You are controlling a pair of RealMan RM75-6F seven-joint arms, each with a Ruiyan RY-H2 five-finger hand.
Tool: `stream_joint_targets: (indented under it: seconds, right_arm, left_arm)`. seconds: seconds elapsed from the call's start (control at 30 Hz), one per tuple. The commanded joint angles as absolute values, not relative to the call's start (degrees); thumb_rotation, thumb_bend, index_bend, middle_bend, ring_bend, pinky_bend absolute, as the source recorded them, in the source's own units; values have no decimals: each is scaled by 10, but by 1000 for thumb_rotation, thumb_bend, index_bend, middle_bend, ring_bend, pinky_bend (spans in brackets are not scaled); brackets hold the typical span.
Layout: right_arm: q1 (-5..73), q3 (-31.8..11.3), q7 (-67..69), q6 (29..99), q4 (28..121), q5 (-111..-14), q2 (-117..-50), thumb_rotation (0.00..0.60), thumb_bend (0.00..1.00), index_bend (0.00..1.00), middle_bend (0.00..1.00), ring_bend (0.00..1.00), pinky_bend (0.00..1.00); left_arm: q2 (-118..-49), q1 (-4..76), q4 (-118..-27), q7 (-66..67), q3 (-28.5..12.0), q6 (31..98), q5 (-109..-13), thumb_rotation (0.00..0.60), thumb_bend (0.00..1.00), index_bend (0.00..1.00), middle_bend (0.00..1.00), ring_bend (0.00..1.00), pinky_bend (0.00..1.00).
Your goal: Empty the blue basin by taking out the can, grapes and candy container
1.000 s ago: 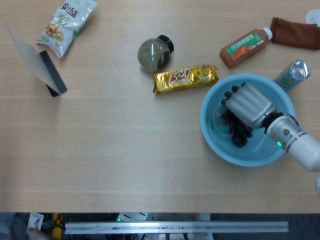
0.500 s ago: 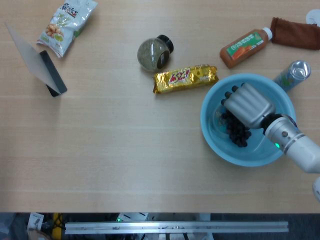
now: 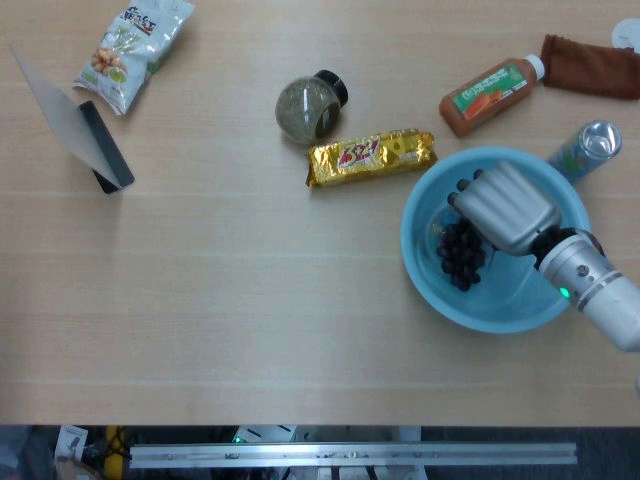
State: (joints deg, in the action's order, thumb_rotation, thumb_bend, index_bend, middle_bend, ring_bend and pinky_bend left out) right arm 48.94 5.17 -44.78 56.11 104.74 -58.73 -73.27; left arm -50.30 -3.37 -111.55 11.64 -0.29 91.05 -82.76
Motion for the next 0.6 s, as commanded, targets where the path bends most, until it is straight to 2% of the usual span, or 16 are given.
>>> stream_joint_targets:
  seconds: [0.03,0.33,0.6]
  right_arm:
    - [485,43,-437,570,1067,-598,-713,600,409,605,538,531,716]
    - [481,1,-399,591,1113,-606,-653,600,409,605,538,534,720]
    - [501,-56,-386,591,1096,-543,-646,600,408,605,538,534,720]
  left_arm:
    - [-502,-34,-1116,115,-4,912,-829,600,270,291,244,206,170]
    - [-498,-33,-1121,116,-5,913,-834,600,269,291,245,206,170]
    - [-497,-28,-1126,122,-6,908,-837,600,270,291,244,206,170]
